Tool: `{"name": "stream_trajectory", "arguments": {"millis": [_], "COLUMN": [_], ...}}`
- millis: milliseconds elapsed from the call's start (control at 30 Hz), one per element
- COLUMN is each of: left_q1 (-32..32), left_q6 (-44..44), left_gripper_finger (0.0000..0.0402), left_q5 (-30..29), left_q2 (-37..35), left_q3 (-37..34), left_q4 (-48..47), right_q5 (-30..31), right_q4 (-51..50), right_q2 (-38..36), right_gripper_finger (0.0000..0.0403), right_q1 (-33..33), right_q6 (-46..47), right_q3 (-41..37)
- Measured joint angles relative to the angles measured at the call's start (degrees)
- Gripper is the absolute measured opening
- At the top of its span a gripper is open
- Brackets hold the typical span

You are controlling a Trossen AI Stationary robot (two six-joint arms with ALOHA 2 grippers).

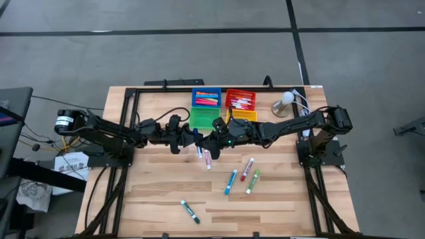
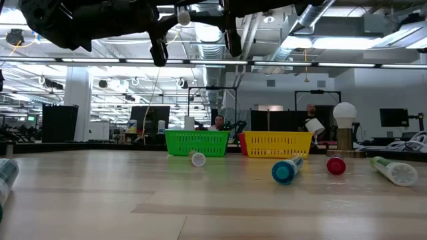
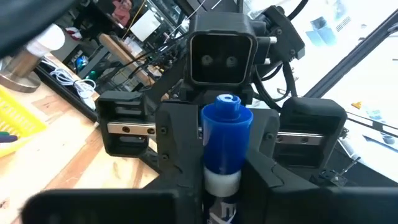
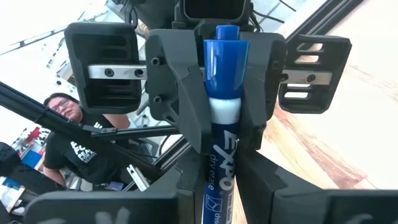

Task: Pick & Place Markers
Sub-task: Put the large dark blue marker into the green basket

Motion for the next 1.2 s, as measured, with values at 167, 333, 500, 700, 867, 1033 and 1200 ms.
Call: {"name": "stream_trajectory", "arguments": {"millis": [167,333,500,700,867,1033,1200], "left_q1": [0.00,0.00,-0.04,0.48,1.29,2.32,3.36], "left_q6": [-0.18,-0.17,0.24,1.26,1.40,1.42,3.08], "left_gripper_finger": [0.0060,0.0059,0.0060,0.0059,0.0060,0.0059,0.0059], "left_q5": [0.36,0.34,0.62,0.25,1.43,3.47,5.50], "left_q2": [0.00,0.00,0.00,-0.02,-0.02,-0.04,-0.70], "left_q3": [0.00,0.00,0.00,0.00,-0.02,-0.02,-0.01], "left_q4": [-0.07,-0.14,-0.18,-3.21,-6.81,-10.65,-15.14], "right_q5": [-1.11,-1.70,-7.17,-16.57,-12.94,-9.22,3.16], "right_q4": [0.14,0.18,-0.53,-11.23,-19.70,-23.05,-32.58], "right_q2": [0.00,0.00,0.00,0.00,0.00,-1.46,-6.27], "right_gripper_finger": [0.0094,0.0125,0.0159,0.0193,0.0201,0.0196,0.0192], "right_q1": [0.00,0.01,-0.22,0.03,0.92,2.75,5.50], "right_q6": [-1.18,-1.20,-1.94,-4.52,-8.50,-13.12,-14.99], "right_q3": [0.00,0.00,0.00,0.00,0.00,0.04,-0.07]}}
